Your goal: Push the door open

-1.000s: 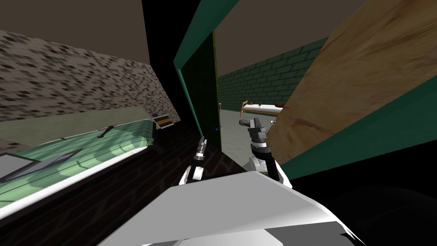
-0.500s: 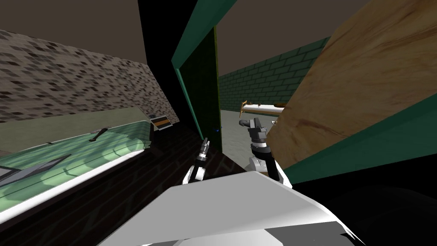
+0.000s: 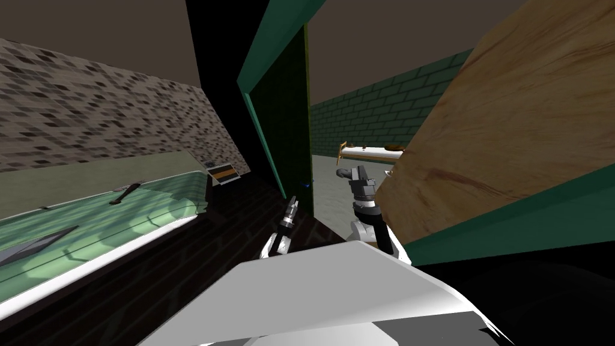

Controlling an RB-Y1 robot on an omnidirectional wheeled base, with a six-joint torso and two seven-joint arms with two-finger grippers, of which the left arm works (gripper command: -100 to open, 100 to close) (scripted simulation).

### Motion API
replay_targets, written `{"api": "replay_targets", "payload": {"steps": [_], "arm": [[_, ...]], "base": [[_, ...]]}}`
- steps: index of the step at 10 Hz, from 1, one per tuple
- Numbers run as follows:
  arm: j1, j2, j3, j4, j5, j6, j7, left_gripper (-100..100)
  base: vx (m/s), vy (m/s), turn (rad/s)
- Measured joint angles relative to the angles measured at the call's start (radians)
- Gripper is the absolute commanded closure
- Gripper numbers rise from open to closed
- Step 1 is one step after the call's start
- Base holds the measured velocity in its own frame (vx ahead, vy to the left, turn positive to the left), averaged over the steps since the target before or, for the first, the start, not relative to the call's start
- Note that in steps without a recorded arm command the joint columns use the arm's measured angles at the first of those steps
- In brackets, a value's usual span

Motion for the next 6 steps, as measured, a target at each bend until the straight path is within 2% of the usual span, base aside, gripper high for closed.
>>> {"api": "replay_targets", "payload": {"steps": [1,6], "arm": [[-0.006,0.001,-0.01,0.015,-0.003,0.001,0.005,-100],[-0.054,0.002,-0.038,0.127,-0.01,-0.028,0.026,-100]], "base": [[0.098,0.069,-0.034],[0.071,0.047,-0.03]]}}
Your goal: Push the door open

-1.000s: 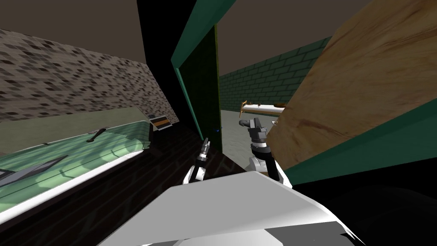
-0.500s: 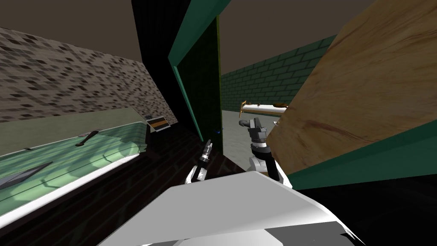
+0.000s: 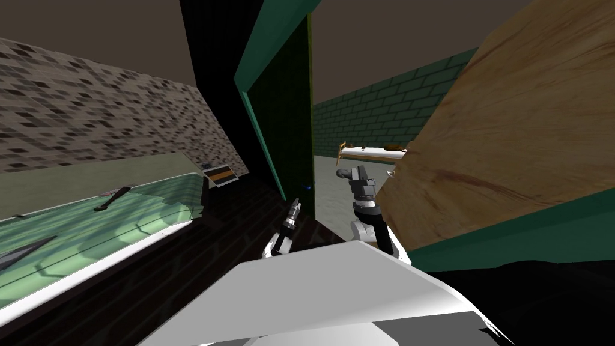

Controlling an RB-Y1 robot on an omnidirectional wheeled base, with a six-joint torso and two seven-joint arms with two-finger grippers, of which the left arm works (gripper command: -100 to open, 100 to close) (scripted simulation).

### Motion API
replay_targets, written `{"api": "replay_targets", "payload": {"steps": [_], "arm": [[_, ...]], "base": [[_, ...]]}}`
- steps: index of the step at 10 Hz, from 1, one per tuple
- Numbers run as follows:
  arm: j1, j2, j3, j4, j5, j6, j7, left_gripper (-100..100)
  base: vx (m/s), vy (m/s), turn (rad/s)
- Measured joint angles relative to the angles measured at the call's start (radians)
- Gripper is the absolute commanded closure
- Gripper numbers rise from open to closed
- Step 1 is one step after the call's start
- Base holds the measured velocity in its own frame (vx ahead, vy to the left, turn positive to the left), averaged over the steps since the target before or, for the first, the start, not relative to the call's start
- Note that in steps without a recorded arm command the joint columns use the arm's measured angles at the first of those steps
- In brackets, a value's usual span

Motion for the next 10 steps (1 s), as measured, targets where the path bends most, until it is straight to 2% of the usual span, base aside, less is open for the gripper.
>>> {"api": "replay_targets", "payload": {"steps": [4,10], "arm": [[-0.04,-0.003,-0.029,0.097,-0.008,-0.023,0.018,-100],[-0.083,-0.01,-0.061,0.215,-0.018,-0.06,0.035,-100]], "base": [[0.091,0.058,-0.034],[0.071,0.048,-0.026]]}}
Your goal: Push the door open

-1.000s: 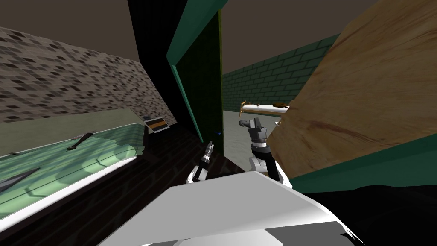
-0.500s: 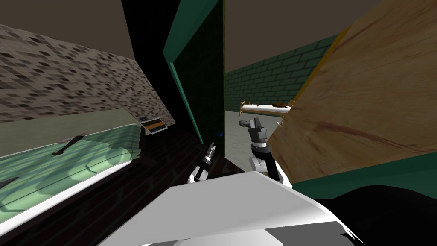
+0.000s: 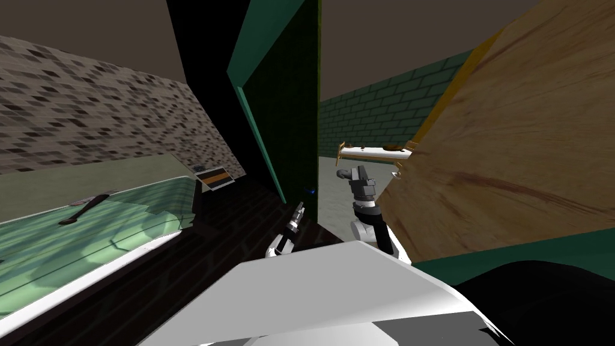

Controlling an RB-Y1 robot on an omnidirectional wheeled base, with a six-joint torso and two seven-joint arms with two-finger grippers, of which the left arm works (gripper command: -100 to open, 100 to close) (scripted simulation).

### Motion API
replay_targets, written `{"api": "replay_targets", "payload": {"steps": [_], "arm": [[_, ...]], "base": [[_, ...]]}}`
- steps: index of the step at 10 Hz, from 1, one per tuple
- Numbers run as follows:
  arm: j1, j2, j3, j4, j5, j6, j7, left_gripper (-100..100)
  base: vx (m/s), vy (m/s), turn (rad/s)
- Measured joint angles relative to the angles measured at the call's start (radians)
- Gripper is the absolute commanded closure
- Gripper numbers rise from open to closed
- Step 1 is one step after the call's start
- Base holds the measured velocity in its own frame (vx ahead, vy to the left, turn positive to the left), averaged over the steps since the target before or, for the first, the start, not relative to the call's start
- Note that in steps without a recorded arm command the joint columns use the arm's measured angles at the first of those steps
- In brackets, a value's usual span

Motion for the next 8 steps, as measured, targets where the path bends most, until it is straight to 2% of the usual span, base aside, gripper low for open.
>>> {"api": "replay_targets", "payload": {"steps": [4,8], "arm": [[-0.051,-0.011,-0.027,0.122,-0.007,-0.035,0.016,-100],[-0.072,-0.012,-0.053,0.176,-0.015,-0.042,0.034,-100]], "base": [[0.13,0.067,-0.04],[0.079,0.054,-0.022]]}}
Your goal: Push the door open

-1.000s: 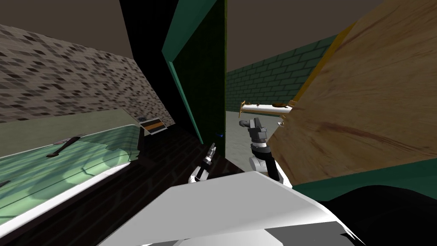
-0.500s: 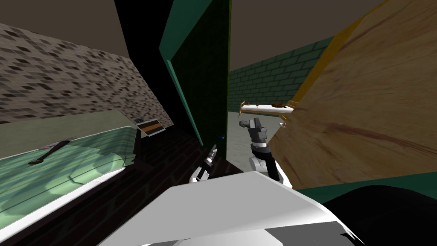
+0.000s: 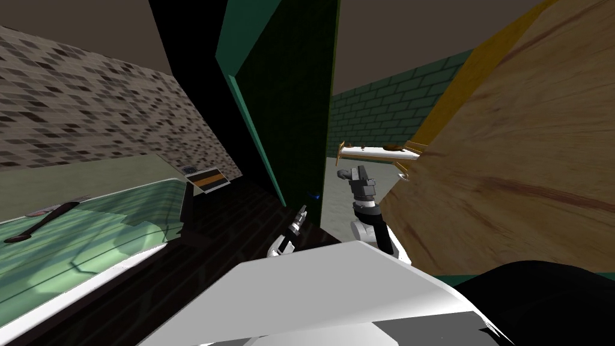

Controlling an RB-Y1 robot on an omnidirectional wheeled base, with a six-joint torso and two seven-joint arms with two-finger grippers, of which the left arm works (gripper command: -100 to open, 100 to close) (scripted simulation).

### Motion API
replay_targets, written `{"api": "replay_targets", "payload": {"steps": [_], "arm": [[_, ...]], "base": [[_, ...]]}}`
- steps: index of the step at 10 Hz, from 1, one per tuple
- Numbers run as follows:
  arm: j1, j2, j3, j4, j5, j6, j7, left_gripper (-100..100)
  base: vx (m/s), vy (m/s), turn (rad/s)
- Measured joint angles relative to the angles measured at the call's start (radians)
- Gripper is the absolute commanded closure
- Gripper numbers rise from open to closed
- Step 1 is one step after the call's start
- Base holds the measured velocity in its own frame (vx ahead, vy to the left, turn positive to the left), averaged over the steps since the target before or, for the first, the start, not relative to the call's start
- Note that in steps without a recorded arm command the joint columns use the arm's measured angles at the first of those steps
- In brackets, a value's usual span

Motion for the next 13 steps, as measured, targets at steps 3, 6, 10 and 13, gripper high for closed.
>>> {"api": "replay_targets", "payload": {"steps": [3,6,10,13], "arm": [[-0.02,-0.006,-0.013,0.049,-0.003,-0.014,0.007,-100],[-0.019,-0.002,-0.009,0.052,-0.002,-0.015,0.004,-100],[-0.017,-0.008,0.0,0.065,0.001,-0.023,-0.009,-100],[-0.018,-0.022,0.008,0.077,0.004,-0.028,-0.019,-100]], "base": [[0.056,0.025,-0.015],[0.128,-0.089,-0.03],[0.171,-0.109,-0.029],[0.136,-0.086,-0.017]]}}
